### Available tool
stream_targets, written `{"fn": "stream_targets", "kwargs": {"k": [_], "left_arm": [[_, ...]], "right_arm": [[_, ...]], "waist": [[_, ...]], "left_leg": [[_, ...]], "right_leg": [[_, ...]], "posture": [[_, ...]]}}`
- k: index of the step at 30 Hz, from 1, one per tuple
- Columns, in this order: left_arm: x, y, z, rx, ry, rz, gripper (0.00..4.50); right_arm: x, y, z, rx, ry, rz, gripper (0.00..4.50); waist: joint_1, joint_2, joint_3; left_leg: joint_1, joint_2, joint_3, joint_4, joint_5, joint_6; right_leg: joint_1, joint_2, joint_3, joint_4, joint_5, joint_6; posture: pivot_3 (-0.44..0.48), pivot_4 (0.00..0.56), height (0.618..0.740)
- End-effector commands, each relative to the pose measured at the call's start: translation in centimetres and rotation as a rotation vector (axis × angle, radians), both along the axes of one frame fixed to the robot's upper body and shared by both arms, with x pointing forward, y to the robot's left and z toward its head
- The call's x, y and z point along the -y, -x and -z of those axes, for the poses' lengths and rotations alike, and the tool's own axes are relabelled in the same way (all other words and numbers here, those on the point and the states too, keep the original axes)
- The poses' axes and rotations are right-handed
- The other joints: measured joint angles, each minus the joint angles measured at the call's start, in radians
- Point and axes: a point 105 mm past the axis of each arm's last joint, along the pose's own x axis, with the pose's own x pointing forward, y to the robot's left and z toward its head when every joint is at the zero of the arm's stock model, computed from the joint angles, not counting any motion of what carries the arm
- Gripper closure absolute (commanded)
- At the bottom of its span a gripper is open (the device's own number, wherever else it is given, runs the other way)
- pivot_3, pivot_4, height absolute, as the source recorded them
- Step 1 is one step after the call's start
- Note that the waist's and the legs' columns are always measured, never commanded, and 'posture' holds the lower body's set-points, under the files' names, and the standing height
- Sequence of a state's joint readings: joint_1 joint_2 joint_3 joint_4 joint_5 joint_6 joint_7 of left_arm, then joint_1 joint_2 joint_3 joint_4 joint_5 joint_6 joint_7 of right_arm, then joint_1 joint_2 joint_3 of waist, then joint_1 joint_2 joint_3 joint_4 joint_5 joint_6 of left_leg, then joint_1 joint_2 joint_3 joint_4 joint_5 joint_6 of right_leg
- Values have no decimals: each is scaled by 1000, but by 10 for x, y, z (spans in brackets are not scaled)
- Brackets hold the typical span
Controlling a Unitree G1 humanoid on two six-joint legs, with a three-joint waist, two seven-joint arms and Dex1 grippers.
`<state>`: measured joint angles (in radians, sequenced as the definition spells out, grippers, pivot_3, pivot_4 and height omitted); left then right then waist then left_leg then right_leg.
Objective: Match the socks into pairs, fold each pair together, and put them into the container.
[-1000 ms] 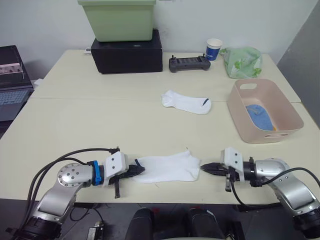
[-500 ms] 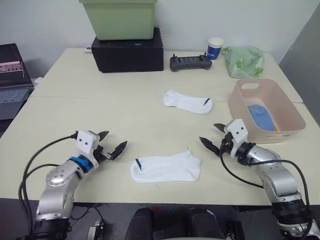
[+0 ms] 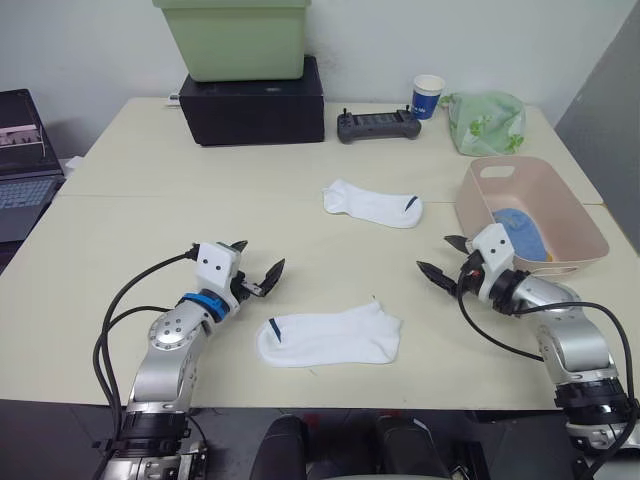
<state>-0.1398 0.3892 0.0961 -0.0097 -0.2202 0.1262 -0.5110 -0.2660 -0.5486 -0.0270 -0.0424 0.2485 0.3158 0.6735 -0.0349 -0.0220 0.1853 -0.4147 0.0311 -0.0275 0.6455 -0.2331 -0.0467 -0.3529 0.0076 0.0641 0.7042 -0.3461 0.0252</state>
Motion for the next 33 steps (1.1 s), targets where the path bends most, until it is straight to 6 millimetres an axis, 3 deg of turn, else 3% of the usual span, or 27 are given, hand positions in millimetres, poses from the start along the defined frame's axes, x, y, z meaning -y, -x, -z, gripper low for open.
{"fn": "stream_targets", "kwargs": {"k": [1,11,15,20,21,24,26,33], "left_arm": [[-2,-1,-9,35,-11,-13,20],[-9,-2,-13,74,-10,-77,20],[-13,2,-7,67,-6,-87,20],[-21,1,-12,84,4,-111,20],[-29,2,-12,75,3,-113,20],[-15,0,-12,64,-7,-34,20],[-24,1,-16,65,-8,-10,20],[-46,-6,-35,79,-6,-34,20]], "right_arm": [[3,1,-16,37,5,-7,259],[2,-17,-21,61,45,-6,259],[-3,-17,-18,60,45,-5,259],[-7,-12,-12,58,36,5,259],[-13,-9,-10,62,40,5,259],[-19,-6,-11,77,66,-19,259],[-40,-6,-14,94,73,-45,259],[-84,-32,-20,117,65,-48,259]], "waist": [[2,0,0],[3,0,0],[3,0,0],[3,0,0],[3,0,0],[3,0,0],[1,0,0],[-7,0,0]], "left_leg": [[0,0,0,0,0,0],[0,-1,0,0,0,0],[0,-1,1,1,0,0],[0,-1,0,1,0,0],[0,-1,0,0,0,0],[0,-1,0,0,0,0],[0,-1,1,0,0,0],[1,0,0,0,0,0]], "right_leg": [[0,0,0,1,0,0],[0,0,0,1,0,0],[0,-1,0,1,0,0],[0,-1,0,1,0,0],[0,-1,0,1,0,0],[0,-1,0,1,0,0],[0,-1,0,1,0,0],[-1,0,0,3,0,0]], "posture": [[0,150,740],[0,150,740],[0,150,740],[0,150,740],[0,150,740],[0,150,740],[0,150,740],[0,150,740]]}}
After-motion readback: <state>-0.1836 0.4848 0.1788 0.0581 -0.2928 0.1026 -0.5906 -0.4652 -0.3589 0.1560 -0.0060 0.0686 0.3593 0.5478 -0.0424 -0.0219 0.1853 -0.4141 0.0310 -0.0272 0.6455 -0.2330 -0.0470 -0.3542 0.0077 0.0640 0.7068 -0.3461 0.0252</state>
